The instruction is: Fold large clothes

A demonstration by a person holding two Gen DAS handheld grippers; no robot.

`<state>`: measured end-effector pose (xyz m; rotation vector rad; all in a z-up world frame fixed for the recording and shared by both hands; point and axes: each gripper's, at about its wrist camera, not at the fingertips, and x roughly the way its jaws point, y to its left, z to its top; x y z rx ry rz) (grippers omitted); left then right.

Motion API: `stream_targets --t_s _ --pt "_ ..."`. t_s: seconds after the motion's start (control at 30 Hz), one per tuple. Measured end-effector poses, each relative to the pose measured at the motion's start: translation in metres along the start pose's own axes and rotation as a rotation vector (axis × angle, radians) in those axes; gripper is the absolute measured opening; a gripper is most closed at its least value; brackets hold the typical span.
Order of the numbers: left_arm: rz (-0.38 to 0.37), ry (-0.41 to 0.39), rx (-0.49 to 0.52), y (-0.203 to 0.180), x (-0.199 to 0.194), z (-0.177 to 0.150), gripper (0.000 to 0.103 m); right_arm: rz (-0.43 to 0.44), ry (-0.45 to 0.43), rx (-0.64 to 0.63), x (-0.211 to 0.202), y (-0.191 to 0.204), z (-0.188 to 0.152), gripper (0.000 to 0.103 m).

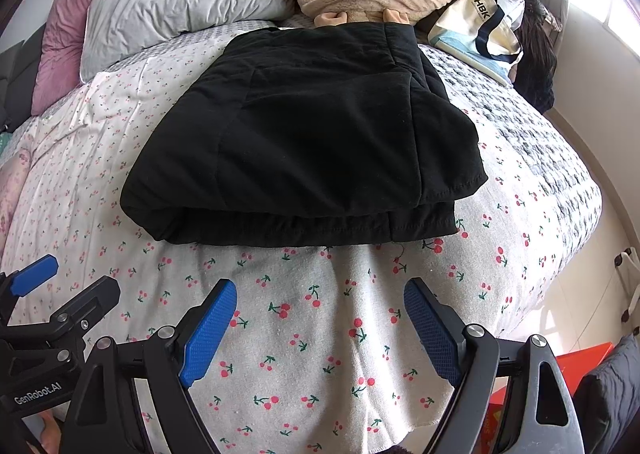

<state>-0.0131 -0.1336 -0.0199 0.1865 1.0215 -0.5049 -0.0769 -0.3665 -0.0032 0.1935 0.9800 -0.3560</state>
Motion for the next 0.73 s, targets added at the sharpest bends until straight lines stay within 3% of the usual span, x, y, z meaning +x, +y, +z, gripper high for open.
stream_targets --t_s 0.73 --pt "0.019 -0.011 -0.022 0.0039 -0.0023 0.0031 0.103 -0.007 -0.004 0.001 -0.0011 -0.0004 -0.0013 0.087"
